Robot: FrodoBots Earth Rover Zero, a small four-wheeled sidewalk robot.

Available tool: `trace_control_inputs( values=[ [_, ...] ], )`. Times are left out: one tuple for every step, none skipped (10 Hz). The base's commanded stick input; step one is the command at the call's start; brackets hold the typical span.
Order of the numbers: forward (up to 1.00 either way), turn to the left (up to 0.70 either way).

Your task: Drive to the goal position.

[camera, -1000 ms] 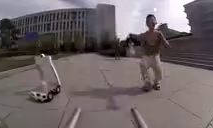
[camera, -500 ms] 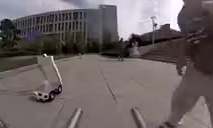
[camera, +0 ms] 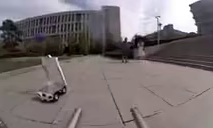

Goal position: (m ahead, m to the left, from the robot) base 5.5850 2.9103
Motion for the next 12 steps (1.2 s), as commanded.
trace_control_inputs(
  values=[
    [1.0,0.0],
    [1.0,0.0],
    [1.0,0.0],
    [1.0,0.0],
    [1.0,0.0],
    [1.0,0.0],
    [1.0,0.0],
    [1.0,0.0],
    [1.0,0.0],
    [1.0,0.0],
    [1.0,0.0],
    [1.0,0.0]
  ],
)
